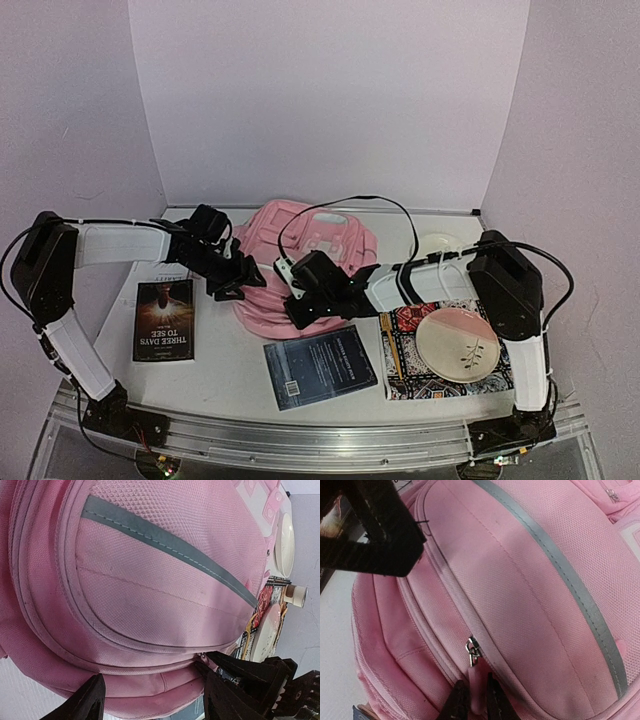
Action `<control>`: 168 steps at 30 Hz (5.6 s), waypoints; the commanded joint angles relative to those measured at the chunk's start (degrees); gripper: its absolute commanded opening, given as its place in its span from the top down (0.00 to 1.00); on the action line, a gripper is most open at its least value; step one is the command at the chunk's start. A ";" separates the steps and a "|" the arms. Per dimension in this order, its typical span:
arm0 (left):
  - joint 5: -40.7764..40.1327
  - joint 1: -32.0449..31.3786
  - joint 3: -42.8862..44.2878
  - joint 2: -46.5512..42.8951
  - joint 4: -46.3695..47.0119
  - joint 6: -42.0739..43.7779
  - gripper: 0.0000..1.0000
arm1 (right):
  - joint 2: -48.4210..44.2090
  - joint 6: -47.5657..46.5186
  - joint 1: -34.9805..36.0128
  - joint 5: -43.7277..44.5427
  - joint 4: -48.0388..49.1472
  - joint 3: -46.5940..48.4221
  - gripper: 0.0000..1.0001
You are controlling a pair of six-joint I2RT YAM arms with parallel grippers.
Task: Pack the student bag
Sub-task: Pick up the student bag from the upper front pocket, then hold the upper front pocket of the student bag, then zip the upper front pocket of the student bag, then rotate the student bag at the center of the board.
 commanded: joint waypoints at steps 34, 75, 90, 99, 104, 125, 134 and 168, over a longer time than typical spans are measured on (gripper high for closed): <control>-3.35 -0.09 -0.06 -6.40 8.69 -19.01 0.30 | -9.56 -2.36 -1.65 0.19 -7.26 2.43 1.00; -8.76 -2.56 -8.28 -3.67 21.80 -31.34 1.00 | -17.72 -7.17 -2.71 5.65 -7.55 -6.92 1.00; -2.32 -0.45 -5.50 -6.34 16.44 -24.49 1.00 | -18.60 -8.77 -14.83 4.81 -7.81 -9.07 1.00; 3.10 -0.42 -2.86 -5.78 12.76 -19.96 1.00 | -11.71 -7.18 -18.60 4.20 -7.72 -0.46 1.00; 3.28 -0.35 -1.61 -6.08 10.74 -18.23 1.00 | -9.45 -6.45 -19.58 0.72 -8.08 2.64 1.00; 0.46 1.67 10.47 1.48 13.85 -23.27 1.00 | -19.87 5.11 -21.79 -15.30 -5.34 -12.74 0.42; -0.79 1.66 6.98 0.75 22.47 -32.24 1.00 | -20.39 39.87 -17.49 -21.00 10.24 -22.67 0.22; -0.36 -1.44 0.23 -4.49 26.39 -27.55 0.88 | -14.22 44.91 -22.49 -25.34 23.56 -13.97 1.00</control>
